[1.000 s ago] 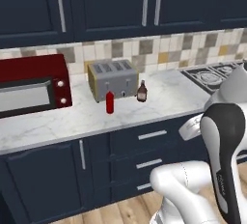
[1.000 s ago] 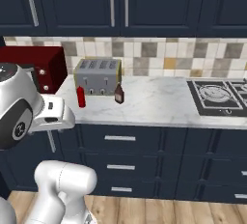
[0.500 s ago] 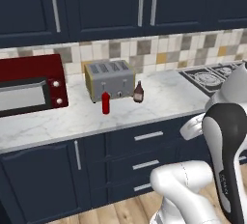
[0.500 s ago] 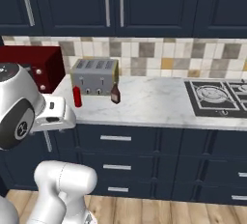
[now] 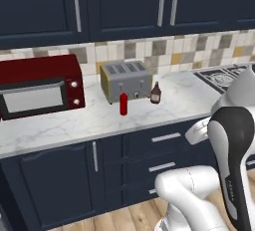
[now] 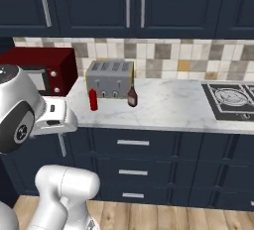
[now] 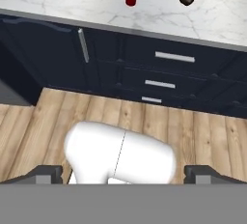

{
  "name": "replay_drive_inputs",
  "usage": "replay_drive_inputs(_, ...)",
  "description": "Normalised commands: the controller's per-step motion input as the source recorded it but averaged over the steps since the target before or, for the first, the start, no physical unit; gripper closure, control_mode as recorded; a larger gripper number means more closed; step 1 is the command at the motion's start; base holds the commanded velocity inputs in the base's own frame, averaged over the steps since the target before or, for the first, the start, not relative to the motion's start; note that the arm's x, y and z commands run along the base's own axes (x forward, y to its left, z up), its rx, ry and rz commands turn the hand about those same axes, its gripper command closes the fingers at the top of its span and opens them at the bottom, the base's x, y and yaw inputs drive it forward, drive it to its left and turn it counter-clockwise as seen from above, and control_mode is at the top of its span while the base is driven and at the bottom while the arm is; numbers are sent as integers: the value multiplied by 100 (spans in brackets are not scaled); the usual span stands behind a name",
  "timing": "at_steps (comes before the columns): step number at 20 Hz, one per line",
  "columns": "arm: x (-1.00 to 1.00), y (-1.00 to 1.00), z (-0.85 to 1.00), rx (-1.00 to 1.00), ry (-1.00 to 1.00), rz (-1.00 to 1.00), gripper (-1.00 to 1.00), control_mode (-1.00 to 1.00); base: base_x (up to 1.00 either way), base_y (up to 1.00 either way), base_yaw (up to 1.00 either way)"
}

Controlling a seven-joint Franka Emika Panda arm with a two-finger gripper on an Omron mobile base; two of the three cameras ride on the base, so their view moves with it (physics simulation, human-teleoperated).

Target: Place the ketchup and ketchup from the counter to the top shelf of the fridge. If the existing items in the fridge are on the top shelf, move them to other shelves.

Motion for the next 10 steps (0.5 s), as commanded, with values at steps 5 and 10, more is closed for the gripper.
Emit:
replay_drive_inputs(5, 0, 0, 0, 0, 0, 0, -100, 100, 15, 14, 0)
replay_drive_inputs(10, 0, 0, 0, 0, 0, 0, -100, 100, 36, 0, 0)
